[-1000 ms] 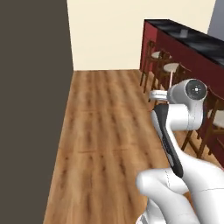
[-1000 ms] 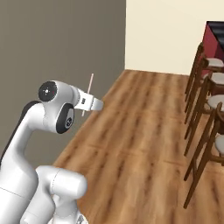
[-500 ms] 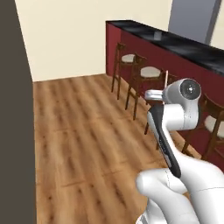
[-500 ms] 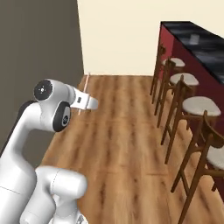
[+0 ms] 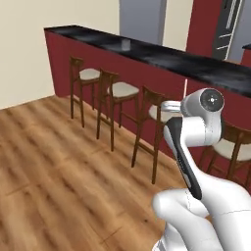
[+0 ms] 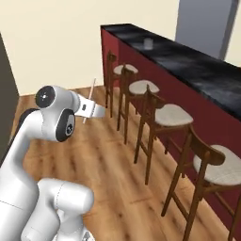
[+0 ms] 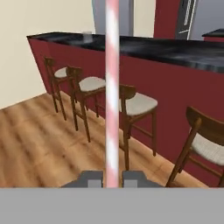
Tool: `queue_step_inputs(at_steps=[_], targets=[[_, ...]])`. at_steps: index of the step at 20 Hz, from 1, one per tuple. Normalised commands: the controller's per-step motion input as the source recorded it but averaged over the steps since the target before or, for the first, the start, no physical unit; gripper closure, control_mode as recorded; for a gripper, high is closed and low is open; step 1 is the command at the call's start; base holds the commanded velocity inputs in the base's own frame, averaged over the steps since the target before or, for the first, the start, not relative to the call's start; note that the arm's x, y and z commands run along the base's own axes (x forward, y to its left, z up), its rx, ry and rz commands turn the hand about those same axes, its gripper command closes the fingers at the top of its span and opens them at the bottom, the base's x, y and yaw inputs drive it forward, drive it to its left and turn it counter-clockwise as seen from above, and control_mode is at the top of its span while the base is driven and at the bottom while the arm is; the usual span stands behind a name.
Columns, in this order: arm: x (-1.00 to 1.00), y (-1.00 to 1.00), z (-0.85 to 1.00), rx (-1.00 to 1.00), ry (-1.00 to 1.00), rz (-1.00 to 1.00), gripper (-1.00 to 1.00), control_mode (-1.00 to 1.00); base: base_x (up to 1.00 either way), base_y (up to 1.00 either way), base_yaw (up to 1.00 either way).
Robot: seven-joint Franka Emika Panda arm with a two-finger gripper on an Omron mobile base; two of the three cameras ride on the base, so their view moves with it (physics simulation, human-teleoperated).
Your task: Take a straw from the drawer in front and place it inside the glass cup on the dining counter.
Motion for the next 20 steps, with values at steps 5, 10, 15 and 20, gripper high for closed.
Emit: queue_step_inputs(at_steps=[5,10,15,20], targets=[[0.00,0.00,0.00,0.00,0.00,0.00,1.00,1.00,0.78,0.75,-0.59],[0.00,0.00,0.00,0.00,0.00,0.00,1.00,1.00,0.57,0.86,-0.53],[0.00,0.00,0.00,0.00,0.00,0.00,1.00,1.00,0.36,1.00,-0.37],[0.00,0.00,0.00,0.00,0.00,0.00,1.00,1.00,0.20,1.00,-0.23]])
